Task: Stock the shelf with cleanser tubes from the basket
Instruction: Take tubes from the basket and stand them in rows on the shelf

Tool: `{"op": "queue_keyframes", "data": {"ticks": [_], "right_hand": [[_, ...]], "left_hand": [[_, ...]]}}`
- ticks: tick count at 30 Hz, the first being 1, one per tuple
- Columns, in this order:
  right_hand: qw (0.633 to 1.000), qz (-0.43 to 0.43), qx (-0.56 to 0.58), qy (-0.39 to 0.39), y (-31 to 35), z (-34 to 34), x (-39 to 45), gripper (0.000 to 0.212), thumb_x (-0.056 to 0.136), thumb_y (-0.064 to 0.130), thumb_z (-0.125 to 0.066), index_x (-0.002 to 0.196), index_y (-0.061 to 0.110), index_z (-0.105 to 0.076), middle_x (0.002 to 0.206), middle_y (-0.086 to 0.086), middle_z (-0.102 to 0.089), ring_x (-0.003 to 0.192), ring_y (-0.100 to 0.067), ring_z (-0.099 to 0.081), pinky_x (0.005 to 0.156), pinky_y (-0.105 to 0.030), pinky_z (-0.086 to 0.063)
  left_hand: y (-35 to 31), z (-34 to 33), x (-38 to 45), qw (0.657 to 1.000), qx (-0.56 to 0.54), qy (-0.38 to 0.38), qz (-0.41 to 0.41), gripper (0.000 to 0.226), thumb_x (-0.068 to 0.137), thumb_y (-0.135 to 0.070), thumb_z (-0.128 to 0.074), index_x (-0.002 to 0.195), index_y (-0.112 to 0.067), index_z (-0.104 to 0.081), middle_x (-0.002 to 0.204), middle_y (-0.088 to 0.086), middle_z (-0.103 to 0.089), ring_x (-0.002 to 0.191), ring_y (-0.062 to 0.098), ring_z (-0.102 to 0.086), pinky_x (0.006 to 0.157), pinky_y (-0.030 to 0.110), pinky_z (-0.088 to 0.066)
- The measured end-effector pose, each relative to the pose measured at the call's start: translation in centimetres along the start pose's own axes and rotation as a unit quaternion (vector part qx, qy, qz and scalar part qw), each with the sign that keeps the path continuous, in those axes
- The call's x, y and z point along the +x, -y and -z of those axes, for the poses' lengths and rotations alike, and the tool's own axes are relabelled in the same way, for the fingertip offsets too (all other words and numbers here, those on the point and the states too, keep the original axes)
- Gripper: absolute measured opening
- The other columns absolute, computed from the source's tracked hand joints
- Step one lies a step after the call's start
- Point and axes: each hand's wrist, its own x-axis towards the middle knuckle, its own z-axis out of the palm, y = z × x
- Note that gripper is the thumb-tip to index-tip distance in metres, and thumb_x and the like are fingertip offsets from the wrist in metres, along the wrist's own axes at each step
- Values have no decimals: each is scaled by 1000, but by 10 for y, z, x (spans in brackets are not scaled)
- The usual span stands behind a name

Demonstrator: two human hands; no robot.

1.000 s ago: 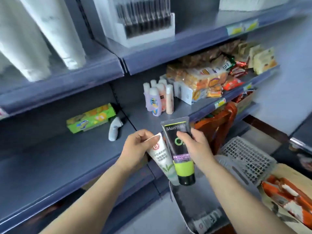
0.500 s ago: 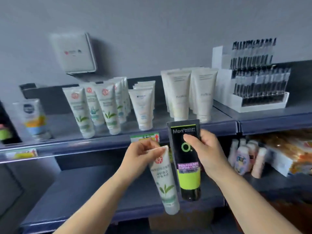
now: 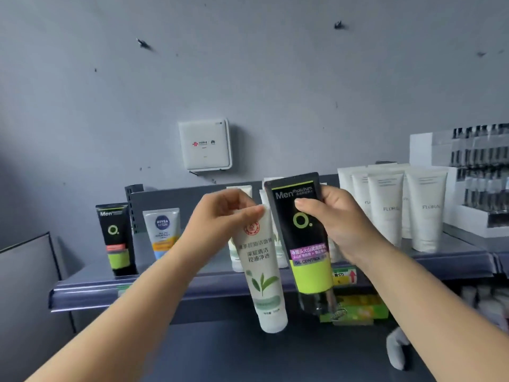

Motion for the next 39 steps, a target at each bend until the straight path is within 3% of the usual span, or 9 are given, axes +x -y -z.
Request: {"op": "queue_keyframes", "data": {"ticks": [4,7,10,14,19,34,39], "right_hand": [[999,36,-7,-33,15,-21,31,11,70,18,-61,79,15,-67,73,1,-70,71,-15,-64,70,-29,-54],[998,58,-18,-15,28,-28,53,11,75,6,-65,84,12,-64,72,5,-70,69,-11,-65,69,-23,-55],[998,65,-19,-6,39,-30,78,16,85,-4,-56,88,10,-64,73,6,-70,68,-7,-66,65,-19,-54],[997,68,-31,-29,51,-22,117,17,86,-3,-55,82,12,-62,63,7,-68,59,-4,-64,56,-16,-51],[995,51,-85,-26,53,-4,169,18,84,2,-57,76,17,-61,61,6,-65,57,-8,-61,59,-20,-51],[982,11,-186,-33,9,43,287,14,85,11,-59,74,21,-57,61,8,-62,49,-2,-59,49,-15,-48],[976,-8,-217,-33,-5,46,304,15,85,10,-58,75,21,-58,68,6,-62,50,-2,-58,51,-16,-49]], "left_hand": [[-19,33,25,1000,18,12,-20,18,80,-15,-67,65,-11,-58,56,-5,-64,51,5,-56,48,16,-43],[-30,54,49,999,28,8,-37,18,81,-17,-66,66,-13,-57,55,-6,-64,50,5,-56,48,18,-42],[-40,69,74,998,42,6,-50,19,81,-18,-67,66,-13,-57,56,-6,-64,50,8,-57,49,20,-45],[-54,82,108,995,58,3,-77,20,85,-13,-63,67,-12,-56,51,-9,-62,47,4,-57,45,15,-46],[-61,87,157,989,105,-20,-101,21,86,-16,-64,67,-13,-56,48,-11,-61,47,1,-57,45,16,-47],[-5,96,280,980,173,-63,-76,20,83,-17,-68,66,-15,-58,50,-11,-63,49,2,-60,48,19,-54],[34,96,299,969,246,-6,-24,17,79,-16,-73,66,-13,-62,56,-5,-65,50,4,-62,53,25,-56]]}}
